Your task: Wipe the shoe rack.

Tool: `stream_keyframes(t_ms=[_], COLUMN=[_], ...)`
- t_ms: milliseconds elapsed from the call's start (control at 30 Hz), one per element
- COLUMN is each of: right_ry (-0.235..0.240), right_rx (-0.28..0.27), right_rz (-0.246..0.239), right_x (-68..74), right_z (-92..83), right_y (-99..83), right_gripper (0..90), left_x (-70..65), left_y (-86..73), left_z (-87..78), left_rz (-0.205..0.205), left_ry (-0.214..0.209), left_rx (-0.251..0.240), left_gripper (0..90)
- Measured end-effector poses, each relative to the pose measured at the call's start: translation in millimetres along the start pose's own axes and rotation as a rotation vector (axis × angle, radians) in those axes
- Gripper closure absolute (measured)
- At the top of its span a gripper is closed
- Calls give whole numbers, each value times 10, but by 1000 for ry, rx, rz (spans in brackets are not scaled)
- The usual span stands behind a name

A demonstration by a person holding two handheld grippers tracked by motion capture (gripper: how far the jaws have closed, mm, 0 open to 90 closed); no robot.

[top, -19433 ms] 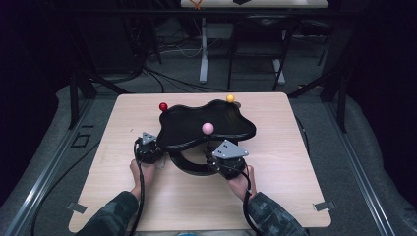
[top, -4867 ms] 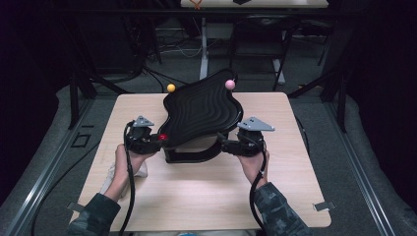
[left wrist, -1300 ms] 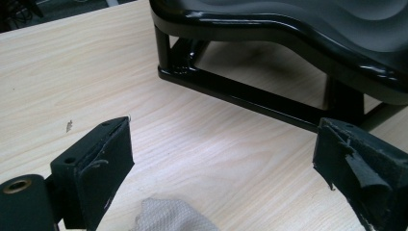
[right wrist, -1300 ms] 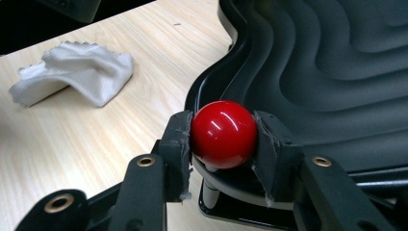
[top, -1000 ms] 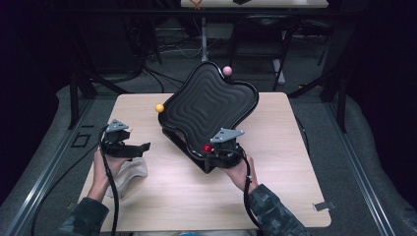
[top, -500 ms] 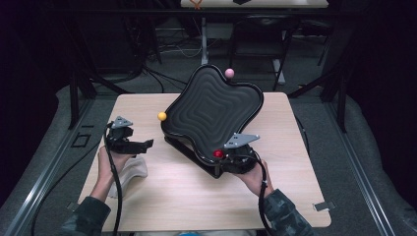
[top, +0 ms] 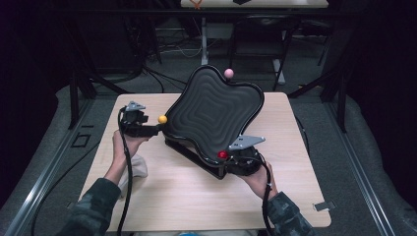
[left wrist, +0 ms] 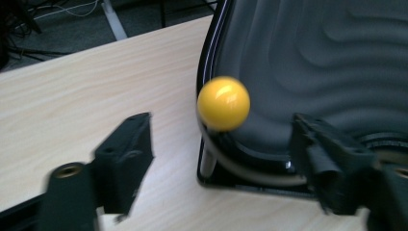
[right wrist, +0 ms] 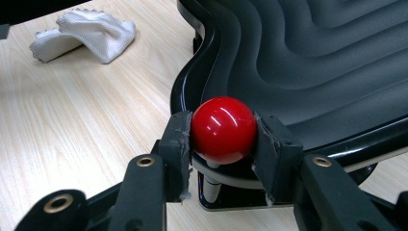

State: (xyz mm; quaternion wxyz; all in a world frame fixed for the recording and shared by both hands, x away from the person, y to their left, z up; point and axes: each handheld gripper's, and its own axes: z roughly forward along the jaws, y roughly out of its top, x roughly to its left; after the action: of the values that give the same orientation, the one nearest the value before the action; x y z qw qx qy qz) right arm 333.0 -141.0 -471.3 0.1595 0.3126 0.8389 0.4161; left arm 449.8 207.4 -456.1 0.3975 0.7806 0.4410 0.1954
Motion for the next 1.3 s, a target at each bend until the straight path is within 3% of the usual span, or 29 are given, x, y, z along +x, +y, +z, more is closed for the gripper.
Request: stream_keyframes(t_ms=[233, 333, 400, 600, 1067, 1300], right_ry=[-19, -9, -7, -29, -186, -221], right_rx=[8, 12, 8, 8, -1, -7], right_rz=[2, 5, 7, 14, 48, 67], right_x=[15, 13, 10, -37, -318, -437], right_z=[-4, -4, 5, 6, 77, 135], right_y=[4, 10, 13, 12, 25, 51], right_gripper=[596, 596, 596, 596, 596, 596], left_x=[25, 41, 23, -5, -241, -333], left_y=[108, 80, 67, 24, -252, -329], left_z=[214, 280, 286, 228, -120, -223], left_rz=[52, 41, 45, 46, 61, 77], left_ry=[-7, -31, -24, -11, 12, 3], left_rx=[56, 73, 65, 67, 79, 86], left_gripper=[426, 539, 589, 596, 596, 596])
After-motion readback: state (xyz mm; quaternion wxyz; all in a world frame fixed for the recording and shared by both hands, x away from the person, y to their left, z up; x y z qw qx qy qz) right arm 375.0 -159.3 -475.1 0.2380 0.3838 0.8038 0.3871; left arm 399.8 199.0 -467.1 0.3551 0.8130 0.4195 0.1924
